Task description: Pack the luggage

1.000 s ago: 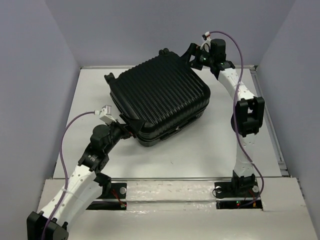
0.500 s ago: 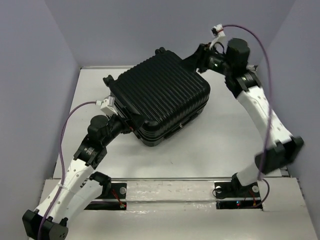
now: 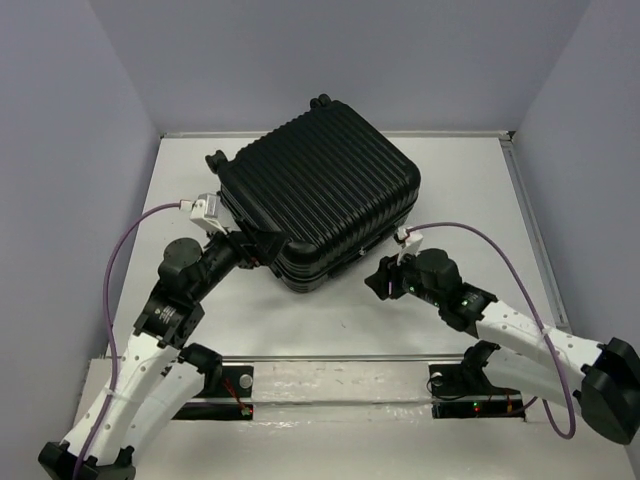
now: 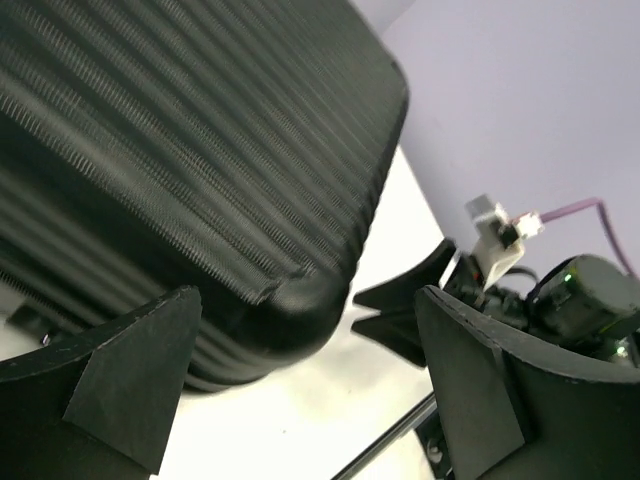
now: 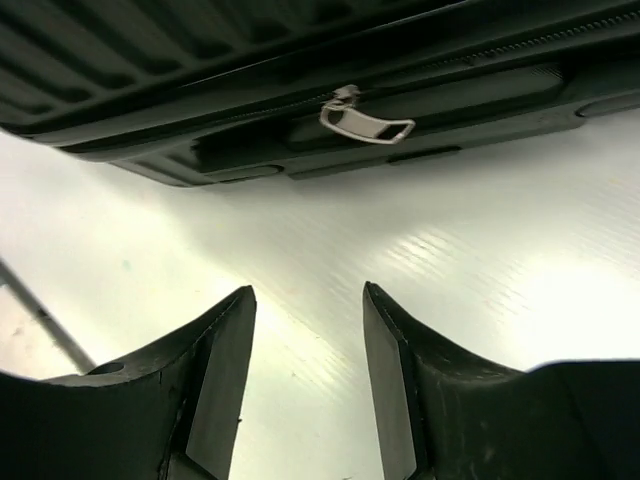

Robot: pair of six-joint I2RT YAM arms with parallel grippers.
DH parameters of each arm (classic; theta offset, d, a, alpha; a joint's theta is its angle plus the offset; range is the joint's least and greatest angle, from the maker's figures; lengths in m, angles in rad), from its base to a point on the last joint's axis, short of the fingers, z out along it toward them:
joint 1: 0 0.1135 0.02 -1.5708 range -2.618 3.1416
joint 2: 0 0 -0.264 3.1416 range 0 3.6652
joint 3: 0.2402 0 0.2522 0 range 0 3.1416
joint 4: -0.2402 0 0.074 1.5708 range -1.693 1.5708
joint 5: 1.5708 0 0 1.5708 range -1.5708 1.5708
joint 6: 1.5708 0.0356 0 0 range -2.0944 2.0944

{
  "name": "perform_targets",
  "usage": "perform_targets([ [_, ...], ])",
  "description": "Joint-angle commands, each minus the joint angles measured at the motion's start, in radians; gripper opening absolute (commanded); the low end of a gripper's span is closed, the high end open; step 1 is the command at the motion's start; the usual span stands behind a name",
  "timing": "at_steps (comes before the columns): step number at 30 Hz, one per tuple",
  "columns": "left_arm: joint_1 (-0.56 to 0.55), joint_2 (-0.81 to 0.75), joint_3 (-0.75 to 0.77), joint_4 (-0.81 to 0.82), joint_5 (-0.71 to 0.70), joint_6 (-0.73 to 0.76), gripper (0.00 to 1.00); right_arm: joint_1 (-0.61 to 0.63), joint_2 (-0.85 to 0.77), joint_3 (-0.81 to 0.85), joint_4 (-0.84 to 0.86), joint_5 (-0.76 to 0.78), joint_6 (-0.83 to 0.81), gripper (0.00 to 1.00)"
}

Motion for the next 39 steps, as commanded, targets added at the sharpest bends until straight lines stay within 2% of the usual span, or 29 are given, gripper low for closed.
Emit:
perform_targets([
  [1,-0.004,-0.101,-0.081,-0.068,-0.022,0.011,0.99,0.012,0.025,0.031,0.181,0.115,-0.053,0.53],
  [5,-0.004,-0.205,-0.147,-0.149,-0.099,-0.015,0.99,0.012,0.102,0.037,0.243,0.147,-0.089,0.54],
  [10,-0.007,-0.265,-0.196,-0.148,-0.164,-0.100,0.97,0.012,0.221,0.056,0.320,0.185,-0.139,0.54],
  [17,-0.007,-0.180,-0.216,-0.120,-0.168,-0.114,0.98,0.012,0.300,0.093,0.372,0.262,-0.194,0.54],
  [26,-0.007,-0.144,-0.288,-0.042,-0.119,-0.143,0.97,0.012,0.409,0.134,0.446,0.242,-0.231,0.52],
  [29,-0.007,-0.114,-0.299,-0.010,-0.084,-0.138,0.91,0.012,0.435,0.145,0.464,0.250,-0.243,0.49],
  [32,-0.010,-0.082,-0.314,0.021,-0.061,-0.132,0.80,0.012,0.441,0.139,0.499,0.267,-0.259,0.35],
  [33,-0.015,-0.074,-0.319,0.022,-0.058,-0.132,0.69,0.012,0.438,0.134,0.510,0.274,-0.263,0.32],
  [36,-0.039,-0.049,-0.337,0.059,-0.073,-0.129,0.57,0.021,0.418,0.107,0.565,0.294,-0.267,0.11],
  [39,-0.067,-0.014,-0.345,0.097,-0.084,-0.132,0.52,0.021,0.386,0.083,0.585,0.304,-0.268,0.07],
])
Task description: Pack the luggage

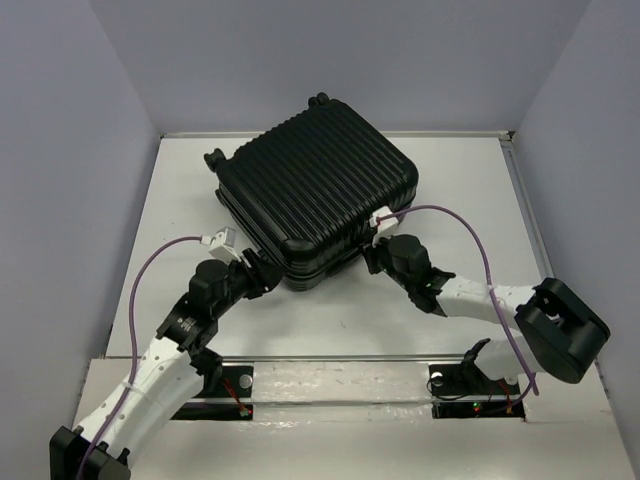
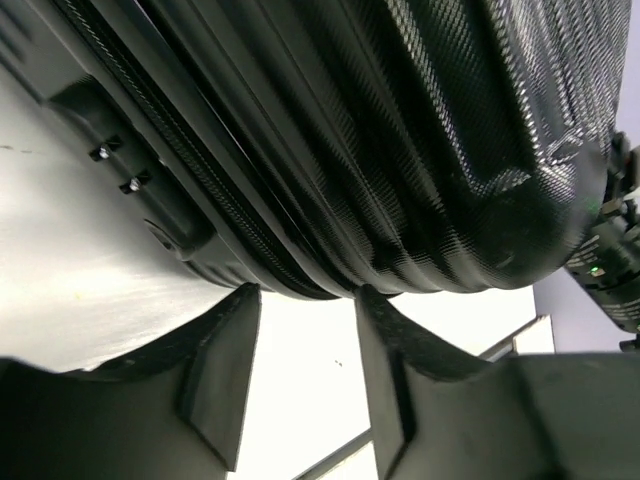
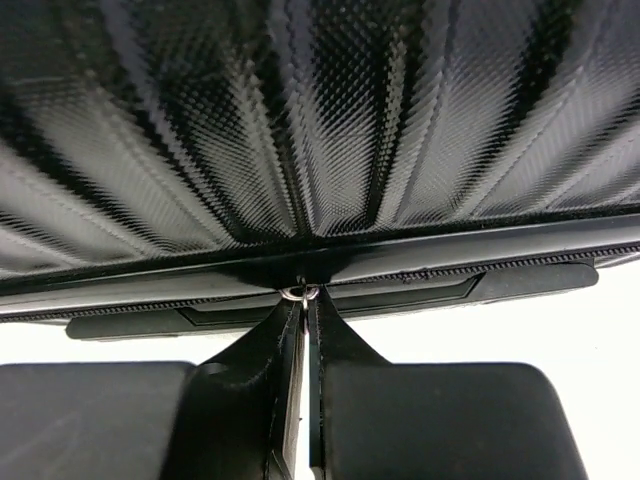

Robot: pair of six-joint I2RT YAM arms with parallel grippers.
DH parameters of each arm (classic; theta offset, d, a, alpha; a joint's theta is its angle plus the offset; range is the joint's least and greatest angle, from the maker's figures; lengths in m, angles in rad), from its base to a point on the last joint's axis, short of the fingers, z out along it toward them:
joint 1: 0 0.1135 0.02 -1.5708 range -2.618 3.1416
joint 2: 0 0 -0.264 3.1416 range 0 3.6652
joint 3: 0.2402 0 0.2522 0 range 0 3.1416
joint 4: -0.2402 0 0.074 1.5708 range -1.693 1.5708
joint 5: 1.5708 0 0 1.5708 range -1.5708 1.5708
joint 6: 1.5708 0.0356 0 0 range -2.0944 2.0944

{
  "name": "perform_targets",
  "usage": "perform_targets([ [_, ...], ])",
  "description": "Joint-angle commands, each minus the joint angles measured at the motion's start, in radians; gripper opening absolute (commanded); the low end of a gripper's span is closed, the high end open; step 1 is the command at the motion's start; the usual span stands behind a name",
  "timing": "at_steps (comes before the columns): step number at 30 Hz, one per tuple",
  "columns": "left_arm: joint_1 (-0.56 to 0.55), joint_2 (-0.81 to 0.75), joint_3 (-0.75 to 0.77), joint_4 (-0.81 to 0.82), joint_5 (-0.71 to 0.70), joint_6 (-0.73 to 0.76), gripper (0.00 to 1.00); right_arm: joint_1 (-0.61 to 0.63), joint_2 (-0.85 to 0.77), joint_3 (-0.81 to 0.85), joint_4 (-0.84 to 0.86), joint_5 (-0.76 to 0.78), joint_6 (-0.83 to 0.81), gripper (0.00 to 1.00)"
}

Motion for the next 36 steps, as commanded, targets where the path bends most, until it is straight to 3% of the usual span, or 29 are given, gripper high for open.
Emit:
perform_targets([
  [1,-0.030,0.035,-0.015,0.107,0.012,0.003,0.52,0.013,-0.060,-0.006,0.160,0.043,-0.015,0.07],
  [8,-0.066,0.149,0.013,0.245,0.003,-0.006,0.51,0.108,-0.145,0.055,-0.143,-0.007,0.035,0.07],
  [15,-0.127,0.286,0.105,0.360,-0.017,-0.035,0.51,0.350,-0.145,0.093,-0.303,-0.110,0.219,0.07],
  [21,-0.220,0.389,0.192,0.382,-0.029,-0.032,0.51,0.504,0.004,0.188,-0.156,-0.084,0.278,0.07],
  [27,-0.222,0.430,0.302,0.341,0.035,-0.014,0.51,0.602,0.096,0.179,0.186,0.026,0.261,0.07],
  [32,-0.222,0.459,0.439,0.209,-0.003,0.063,0.54,0.622,0.136,0.104,0.432,0.154,0.236,0.07],
  [35,-0.213,0.469,0.516,0.135,-0.008,0.101,0.72,0.632,0.133,0.054,0.454,0.186,0.288,0.11],
  [36,-0.205,0.464,0.536,0.112,-0.014,0.112,0.86,0.632,0.118,0.026,0.473,0.188,0.307,0.18],
])
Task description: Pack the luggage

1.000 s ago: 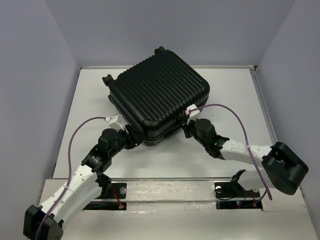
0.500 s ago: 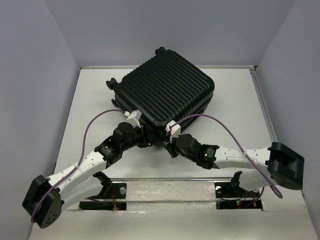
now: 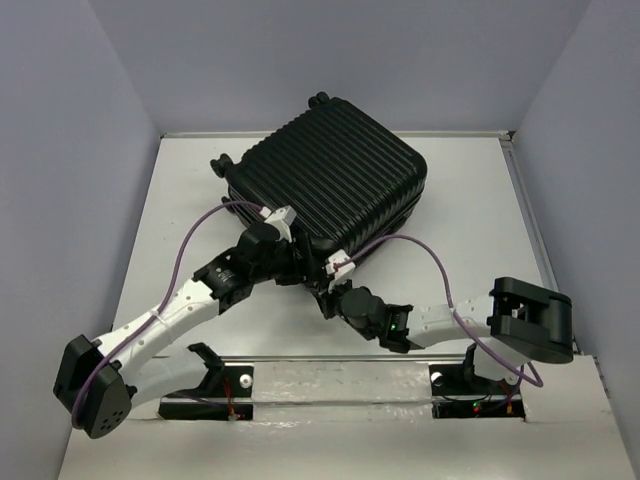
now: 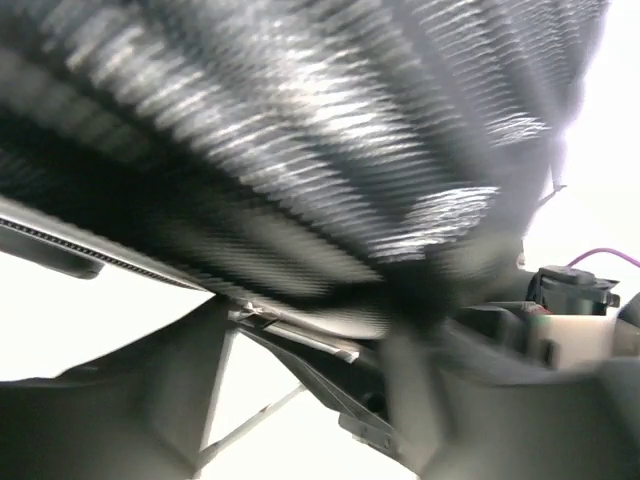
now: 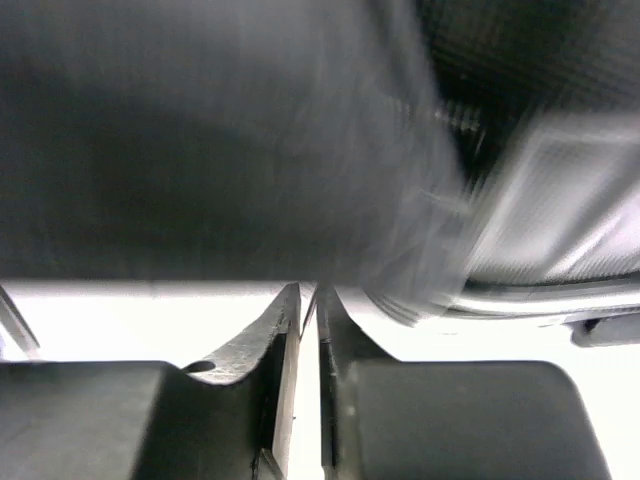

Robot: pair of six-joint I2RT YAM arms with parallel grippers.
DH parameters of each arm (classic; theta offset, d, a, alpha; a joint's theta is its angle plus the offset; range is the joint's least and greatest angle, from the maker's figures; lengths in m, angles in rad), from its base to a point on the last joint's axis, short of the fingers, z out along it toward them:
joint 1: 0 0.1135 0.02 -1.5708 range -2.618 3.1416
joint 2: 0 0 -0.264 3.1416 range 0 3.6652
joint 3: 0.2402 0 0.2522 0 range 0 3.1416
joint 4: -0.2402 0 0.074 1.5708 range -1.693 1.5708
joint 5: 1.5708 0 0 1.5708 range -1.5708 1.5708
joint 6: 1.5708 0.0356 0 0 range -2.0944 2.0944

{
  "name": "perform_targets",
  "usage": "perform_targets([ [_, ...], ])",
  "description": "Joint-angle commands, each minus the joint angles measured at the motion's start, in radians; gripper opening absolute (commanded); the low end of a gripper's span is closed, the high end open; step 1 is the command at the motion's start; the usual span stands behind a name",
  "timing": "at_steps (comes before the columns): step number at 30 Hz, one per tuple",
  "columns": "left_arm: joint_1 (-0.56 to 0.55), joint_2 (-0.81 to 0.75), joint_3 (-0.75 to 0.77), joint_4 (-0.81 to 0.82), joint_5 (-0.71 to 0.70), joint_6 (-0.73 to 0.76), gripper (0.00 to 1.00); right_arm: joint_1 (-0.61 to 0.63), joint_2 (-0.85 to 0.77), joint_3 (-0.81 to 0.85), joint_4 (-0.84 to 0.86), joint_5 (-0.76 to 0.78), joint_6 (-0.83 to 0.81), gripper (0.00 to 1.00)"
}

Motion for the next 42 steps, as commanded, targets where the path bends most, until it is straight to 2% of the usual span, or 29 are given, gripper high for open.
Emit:
perform_targets([
  [1,0.058,-0.031,0.224,0.173,-0.097,0.068,0.93,0.107,-0.054,-0.074,0.367,-0.124,0.102,0.38],
  [2,0.081,-0.041,0.244,0.138,-0.099,0.077,0.98,0.107,-0.074,-0.095,0.348,-0.122,0.116,0.47],
  [3,0.112,-0.048,0.266,0.124,-0.095,0.092,0.99,0.107,-0.123,-0.123,0.313,-0.121,0.146,0.55],
  [4,0.149,-0.058,0.311,0.118,-0.066,0.098,0.99,0.107,-0.151,-0.132,0.220,-0.108,0.165,0.67],
  [6,0.271,-0.061,0.374,0.074,0.003,0.109,0.99,0.107,-0.227,-0.146,0.066,-0.070,0.226,0.73],
  [9,0.402,-0.052,0.424,0.041,0.027,0.123,0.99,0.107,-0.298,-0.181,-0.022,-0.030,0.309,0.73],
  [11,0.460,-0.022,0.448,0.044,0.019,0.123,0.99,0.107,-0.365,-0.217,-0.079,0.023,0.360,0.72],
  [12,0.523,-0.004,0.451,0.052,0.028,0.117,0.99,0.107,-0.384,-0.226,-0.093,0.036,0.369,0.70],
  [14,0.584,0.059,0.456,0.089,0.050,0.088,0.99,0.107,-0.432,-0.241,-0.129,0.054,0.377,0.50],
  [15,0.641,0.083,0.457,0.104,0.060,0.076,0.99,0.107,-0.445,-0.241,-0.145,0.057,0.381,0.31],
  [17,0.689,0.161,0.470,0.151,0.082,0.034,0.99,0.107,-0.482,-0.244,-0.194,0.066,0.391,0.24],
  [19,0.742,0.215,0.491,0.178,0.109,0.008,0.99,0.107,-0.505,-0.249,-0.231,0.068,0.403,0.24],
  [22,0.763,0.364,0.551,0.189,0.105,-0.004,0.99,0.107,-0.559,-0.273,-0.254,0.054,0.415,0.27],
  [29,0.772,0.575,0.689,0.192,0.137,-0.026,0.99,0.107,-0.596,-0.310,-0.271,0.030,0.435,0.31],
  [36,0.772,0.679,0.708,0.276,0.191,-0.102,0.98,0.107,-0.576,-0.309,-0.277,0.043,0.441,0.32],
  [38,0.772,0.689,0.697,0.313,0.208,-0.132,0.96,0.107,-0.582,-0.309,-0.286,0.060,0.443,0.32],
  [42,0.770,0.683,0.654,0.375,0.226,-0.174,0.83,0.107,-0.611,-0.301,-0.336,0.120,0.449,0.37],
])
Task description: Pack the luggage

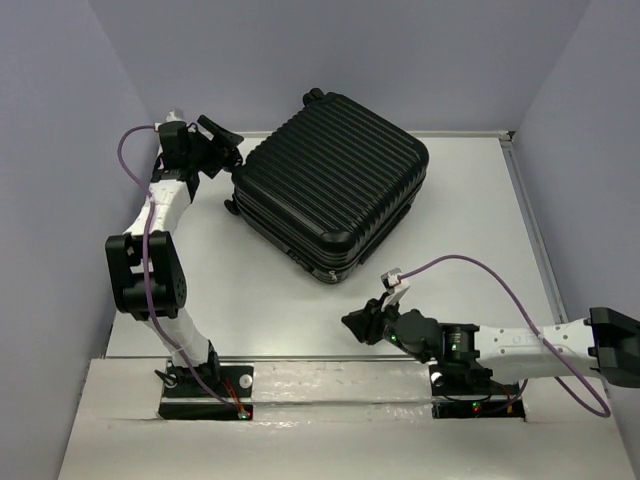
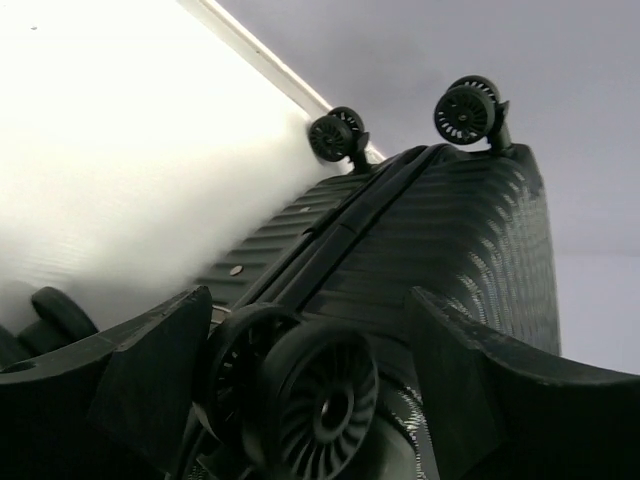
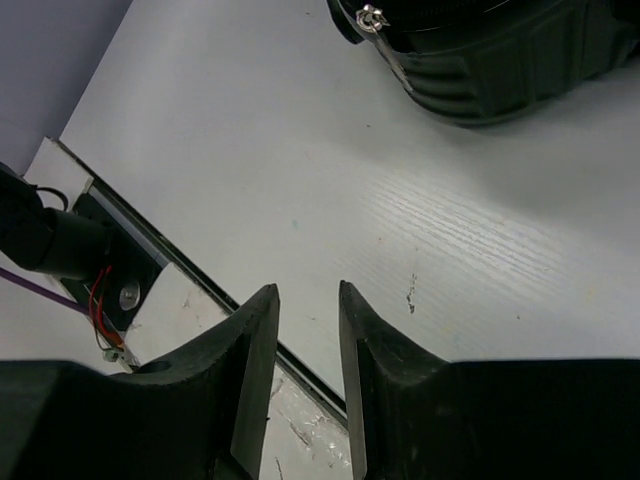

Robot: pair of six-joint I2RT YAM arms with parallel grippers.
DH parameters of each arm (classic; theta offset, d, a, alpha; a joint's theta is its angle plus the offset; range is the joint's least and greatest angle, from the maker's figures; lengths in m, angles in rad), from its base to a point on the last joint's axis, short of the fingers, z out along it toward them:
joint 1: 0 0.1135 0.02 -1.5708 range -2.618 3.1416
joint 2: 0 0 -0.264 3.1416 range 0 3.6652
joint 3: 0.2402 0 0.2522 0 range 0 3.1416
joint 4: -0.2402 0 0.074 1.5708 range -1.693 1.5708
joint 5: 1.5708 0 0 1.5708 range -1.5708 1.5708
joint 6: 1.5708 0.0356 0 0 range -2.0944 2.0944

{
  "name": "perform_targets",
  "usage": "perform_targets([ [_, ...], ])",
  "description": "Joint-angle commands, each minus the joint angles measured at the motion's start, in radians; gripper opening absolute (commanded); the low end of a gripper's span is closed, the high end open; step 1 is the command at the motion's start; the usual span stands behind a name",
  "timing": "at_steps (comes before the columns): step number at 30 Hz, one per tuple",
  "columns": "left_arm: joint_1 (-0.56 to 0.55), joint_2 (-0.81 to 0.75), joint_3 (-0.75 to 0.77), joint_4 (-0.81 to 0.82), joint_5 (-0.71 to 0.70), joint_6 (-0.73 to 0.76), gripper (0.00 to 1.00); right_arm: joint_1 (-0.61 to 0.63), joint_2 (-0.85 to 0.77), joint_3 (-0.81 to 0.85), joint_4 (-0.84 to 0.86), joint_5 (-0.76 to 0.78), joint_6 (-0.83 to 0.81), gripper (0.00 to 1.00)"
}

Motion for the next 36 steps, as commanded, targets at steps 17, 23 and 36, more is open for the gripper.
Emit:
perform_targets([
  [17,0.002,-0.062,-0.177,0.271,0.088,-0.104,0.06,-0.227,0.014,0.159,-0.201,-0.016,-0.046,0.73],
  [23,0.031,-0.142,-0.283,0.282,0.081,-0.080,0.06,-0.491,-0.073,0.199,-0.213,-0.191,-0.102,0.76],
  [36,0.034,-0.681,-0.820,0.374,-0.007,-0.089,0.06,-0.859,0.325,0.656,-0.193,-0.826,-0.328,0.50],
])
